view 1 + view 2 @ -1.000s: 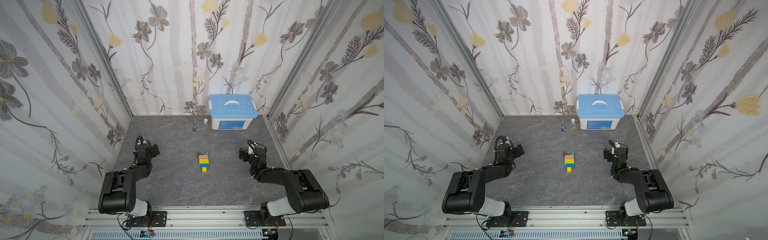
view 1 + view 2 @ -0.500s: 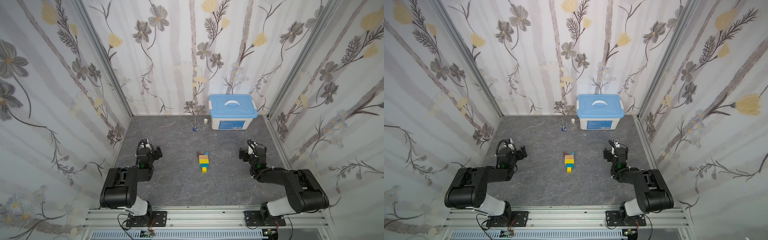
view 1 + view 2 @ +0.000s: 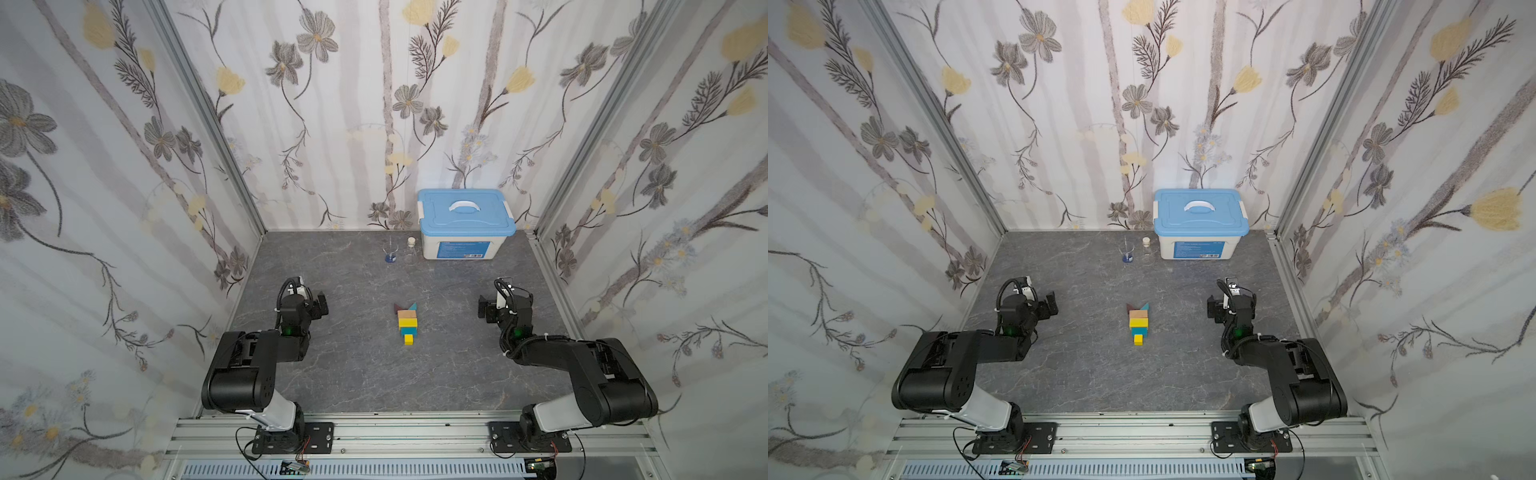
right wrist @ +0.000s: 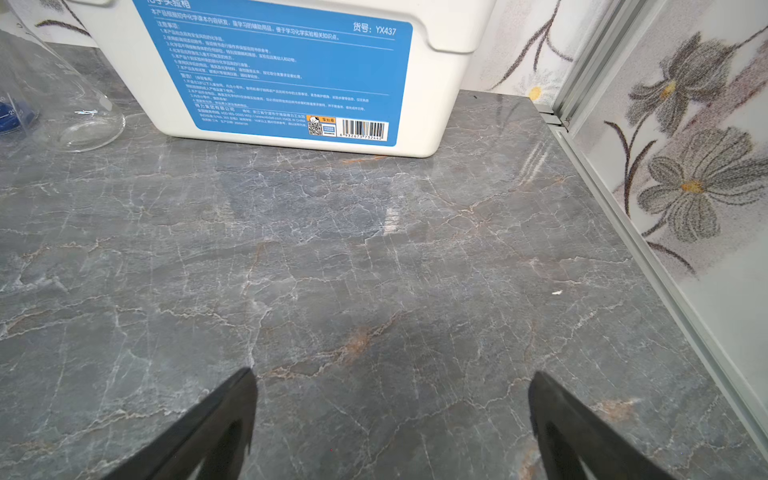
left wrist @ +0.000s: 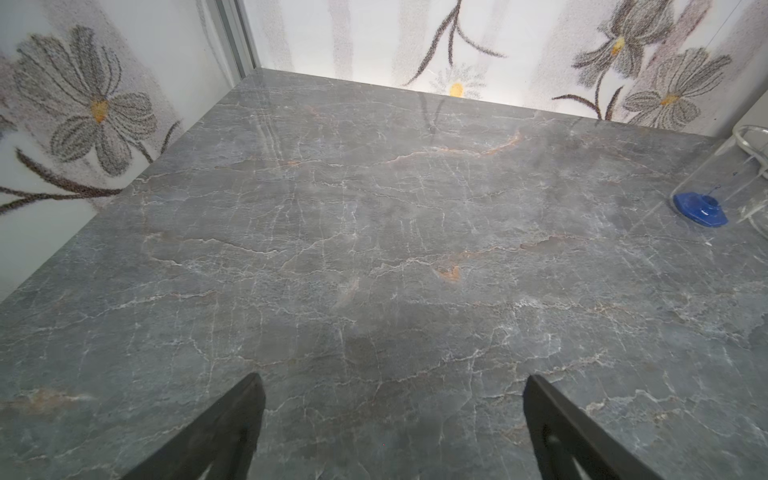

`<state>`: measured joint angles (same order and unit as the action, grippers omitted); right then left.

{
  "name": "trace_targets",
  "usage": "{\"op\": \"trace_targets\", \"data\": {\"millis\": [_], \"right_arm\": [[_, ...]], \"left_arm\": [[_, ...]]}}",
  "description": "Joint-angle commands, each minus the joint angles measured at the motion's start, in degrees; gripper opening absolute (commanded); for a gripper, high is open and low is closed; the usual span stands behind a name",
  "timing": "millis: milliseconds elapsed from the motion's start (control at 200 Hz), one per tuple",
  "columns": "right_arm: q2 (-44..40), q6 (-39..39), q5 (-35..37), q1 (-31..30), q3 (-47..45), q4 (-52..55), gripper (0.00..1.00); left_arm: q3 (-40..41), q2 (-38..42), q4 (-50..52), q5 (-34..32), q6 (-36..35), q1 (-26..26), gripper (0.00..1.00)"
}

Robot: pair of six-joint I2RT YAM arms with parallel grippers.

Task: Assemble a carrot with building blocks
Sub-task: Reset both arms

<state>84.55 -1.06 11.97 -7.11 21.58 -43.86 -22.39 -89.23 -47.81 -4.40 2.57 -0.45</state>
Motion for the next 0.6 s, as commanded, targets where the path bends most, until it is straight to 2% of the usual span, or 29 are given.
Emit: {"op": "trace_targets", "data": {"millis": [0,600], "right_arm": [[0.09,-0.13,-0.01,0.00,0.33,-1.94,1.00],[0.17,-0.17,0.00,0.00,0.39,-1.93,1.00]], "left_arm": [[-0.31,-0.15,-2.65,-0.09,-1.16,0.01,1.00],[-0.52,-0.29,-2.51,-1.09,-1.71,-0.63,1.00]]}}
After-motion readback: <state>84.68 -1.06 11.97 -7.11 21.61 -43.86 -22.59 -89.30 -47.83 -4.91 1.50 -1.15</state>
